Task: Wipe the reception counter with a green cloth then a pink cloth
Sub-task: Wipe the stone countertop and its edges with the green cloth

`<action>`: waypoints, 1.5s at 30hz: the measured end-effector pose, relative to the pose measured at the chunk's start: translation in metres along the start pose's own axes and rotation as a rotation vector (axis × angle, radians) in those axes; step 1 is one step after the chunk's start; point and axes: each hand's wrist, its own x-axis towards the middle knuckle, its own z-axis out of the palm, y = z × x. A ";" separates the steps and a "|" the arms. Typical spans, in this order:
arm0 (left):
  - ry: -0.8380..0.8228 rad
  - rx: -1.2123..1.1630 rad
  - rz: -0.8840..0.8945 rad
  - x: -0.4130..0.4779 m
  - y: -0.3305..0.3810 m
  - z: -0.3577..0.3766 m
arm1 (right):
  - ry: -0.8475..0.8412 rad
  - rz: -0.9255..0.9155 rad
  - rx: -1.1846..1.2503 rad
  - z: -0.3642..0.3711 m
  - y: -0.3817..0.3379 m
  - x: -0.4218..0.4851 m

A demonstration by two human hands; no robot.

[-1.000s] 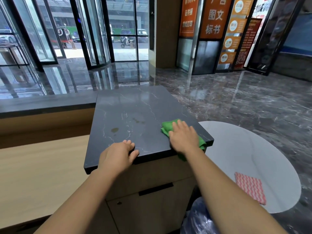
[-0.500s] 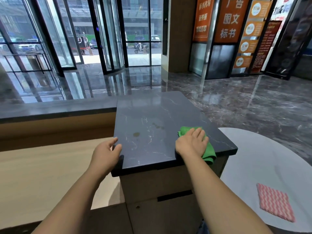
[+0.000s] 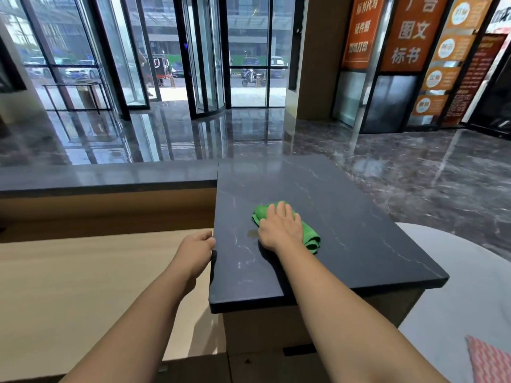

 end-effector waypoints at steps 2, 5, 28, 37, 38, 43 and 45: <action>-0.007 -0.051 -0.013 0.011 0.002 0.000 | -0.019 -0.042 0.002 -0.004 0.017 0.010; 0.003 -0.133 -0.026 0.025 0.005 0.002 | -0.039 0.034 0.003 -0.013 0.051 0.029; -0.024 -0.719 -0.289 0.107 0.013 -0.018 | -0.026 -0.033 0.000 0.017 -0.116 0.108; 0.053 -0.745 -0.310 0.116 0.021 -0.014 | -0.087 -0.145 -0.026 0.002 -0.029 0.125; 0.054 -0.740 -0.309 0.116 0.023 -0.013 | -0.076 -0.092 -0.038 0.001 -0.016 0.129; 0.053 -0.669 -0.300 0.118 0.025 -0.016 | -0.023 0.146 -0.055 -0.002 0.019 0.154; 0.024 -0.623 -0.300 0.117 0.024 -0.018 | -0.003 0.240 -0.043 -0.002 0.016 0.164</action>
